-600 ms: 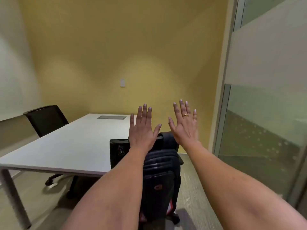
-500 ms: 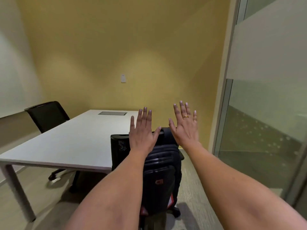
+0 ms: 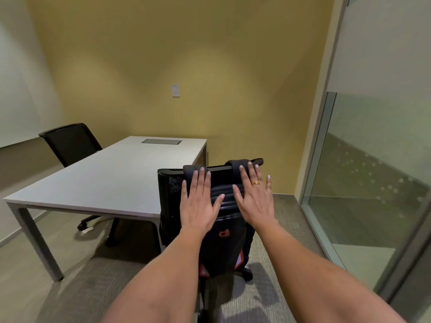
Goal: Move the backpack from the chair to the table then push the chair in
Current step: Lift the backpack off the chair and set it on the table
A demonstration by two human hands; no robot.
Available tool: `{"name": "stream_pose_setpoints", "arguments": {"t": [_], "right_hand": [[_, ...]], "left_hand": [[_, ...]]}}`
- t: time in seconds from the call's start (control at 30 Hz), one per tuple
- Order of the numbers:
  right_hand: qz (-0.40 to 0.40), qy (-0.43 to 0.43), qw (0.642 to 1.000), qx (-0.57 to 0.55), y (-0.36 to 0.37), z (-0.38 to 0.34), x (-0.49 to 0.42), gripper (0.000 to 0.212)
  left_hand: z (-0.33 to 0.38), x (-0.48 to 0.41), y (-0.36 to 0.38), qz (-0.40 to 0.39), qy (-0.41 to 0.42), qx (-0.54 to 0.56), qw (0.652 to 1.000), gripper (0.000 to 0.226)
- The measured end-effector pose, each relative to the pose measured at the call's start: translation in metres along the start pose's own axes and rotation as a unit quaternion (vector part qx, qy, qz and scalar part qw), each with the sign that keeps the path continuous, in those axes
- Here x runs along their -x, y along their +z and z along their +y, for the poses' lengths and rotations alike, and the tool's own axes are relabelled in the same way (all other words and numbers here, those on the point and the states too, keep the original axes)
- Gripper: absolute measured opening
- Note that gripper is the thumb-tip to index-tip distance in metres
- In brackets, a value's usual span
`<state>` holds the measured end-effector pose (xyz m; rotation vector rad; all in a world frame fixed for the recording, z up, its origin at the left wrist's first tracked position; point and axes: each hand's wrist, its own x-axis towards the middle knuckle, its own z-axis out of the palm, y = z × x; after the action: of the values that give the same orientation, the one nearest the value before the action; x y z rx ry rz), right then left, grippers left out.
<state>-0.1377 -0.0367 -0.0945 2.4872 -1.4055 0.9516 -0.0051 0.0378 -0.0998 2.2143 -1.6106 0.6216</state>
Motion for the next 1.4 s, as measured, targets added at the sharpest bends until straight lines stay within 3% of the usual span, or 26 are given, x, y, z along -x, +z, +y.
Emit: {"name": "stream_pose_setpoints", "arguments": {"t": [0.43, 0.53, 0.93, 1.13, 1.4], "right_hand": [[0.002, -0.02, 1.0, -0.018, 0.003, 0.012, -0.009, 0.069], [-0.012, -0.045, 0.999, -0.004, 0.005, 0.022, -0.017, 0.062], [-0.037, -0.139, 0.99, 0.004, 0.02, 0.061, -0.058, 0.07], [-0.064, -0.176, 0.982, -0.003, 0.038, 0.072, -0.086, 0.071], [-0.093, -0.261, 0.96, 0.029, 0.075, 0.099, -0.14, 0.066]], "left_hand": [[-0.004, -0.014, 0.004, 0.005, 0.0, -0.011, 1.0, 0.077], [-0.004, -0.018, 0.008, 0.005, -0.004, -0.017, 1.0, 0.078], [-0.011, -0.053, 0.027, 0.005, -0.019, -0.034, 0.999, 0.084], [-0.022, -0.079, 0.041, -0.017, -0.02, -0.056, 0.998, 0.072], [-0.013, -0.128, 0.085, -0.009, -0.01, -0.022, 1.0, 0.092]]}}
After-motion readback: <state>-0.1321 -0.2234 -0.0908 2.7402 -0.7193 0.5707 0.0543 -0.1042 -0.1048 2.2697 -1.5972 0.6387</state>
